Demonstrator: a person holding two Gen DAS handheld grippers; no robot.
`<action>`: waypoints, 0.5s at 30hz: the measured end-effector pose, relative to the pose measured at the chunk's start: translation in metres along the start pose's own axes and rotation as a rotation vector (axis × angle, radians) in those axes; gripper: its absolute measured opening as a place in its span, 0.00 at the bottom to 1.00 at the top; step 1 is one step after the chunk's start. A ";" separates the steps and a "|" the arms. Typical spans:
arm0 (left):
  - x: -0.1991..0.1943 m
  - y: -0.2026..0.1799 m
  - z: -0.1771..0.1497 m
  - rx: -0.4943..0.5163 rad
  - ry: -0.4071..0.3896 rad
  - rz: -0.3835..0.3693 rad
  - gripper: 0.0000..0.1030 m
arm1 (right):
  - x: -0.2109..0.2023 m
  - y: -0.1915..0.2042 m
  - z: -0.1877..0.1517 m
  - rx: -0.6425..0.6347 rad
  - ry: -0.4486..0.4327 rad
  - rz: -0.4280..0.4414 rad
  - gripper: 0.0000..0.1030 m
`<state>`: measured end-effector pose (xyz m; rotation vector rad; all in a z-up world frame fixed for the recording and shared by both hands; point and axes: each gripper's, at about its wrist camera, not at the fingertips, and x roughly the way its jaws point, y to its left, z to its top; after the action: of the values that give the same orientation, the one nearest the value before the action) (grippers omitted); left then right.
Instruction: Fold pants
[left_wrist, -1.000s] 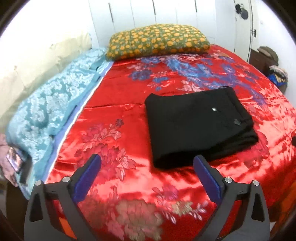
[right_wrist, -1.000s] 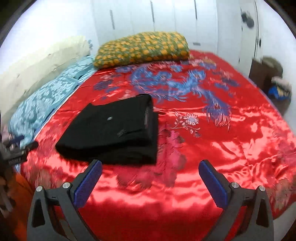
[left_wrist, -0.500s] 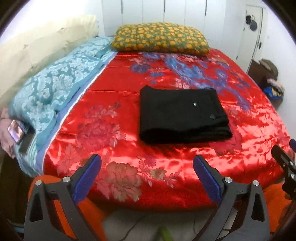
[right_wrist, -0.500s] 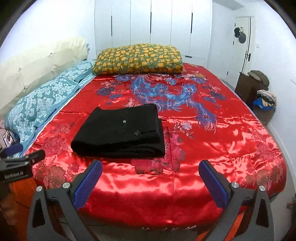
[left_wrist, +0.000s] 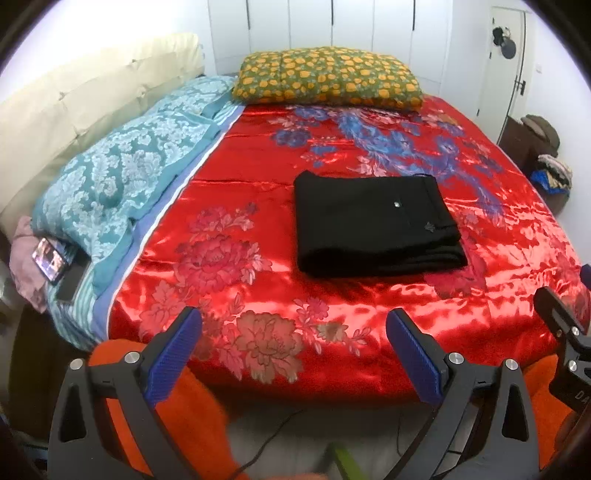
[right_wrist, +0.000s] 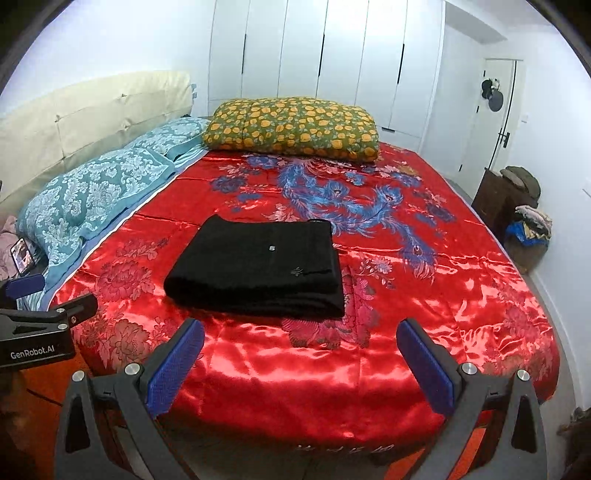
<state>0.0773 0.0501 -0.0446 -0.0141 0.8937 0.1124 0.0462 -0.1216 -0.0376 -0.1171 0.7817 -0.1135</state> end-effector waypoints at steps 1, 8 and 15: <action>-0.001 0.000 0.000 0.002 -0.001 0.004 0.97 | -0.001 0.000 0.000 0.003 0.001 0.004 1.00; -0.007 -0.002 0.003 0.012 0.002 -0.005 0.97 | -0.003 0.000 0.004 0.009 0.038 0.030 1.00; -0.012 -0.005 0.009 0.022 0.008 -0.020 0.99 | -0.007 -0.002 0.008 0.002 0.046 0.023 1.00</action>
<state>0.0775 0.0442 -0.0298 -0.0026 0.9027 0.0836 0.0465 -0.1215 -0.0267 -0.1042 0.8286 -0.0955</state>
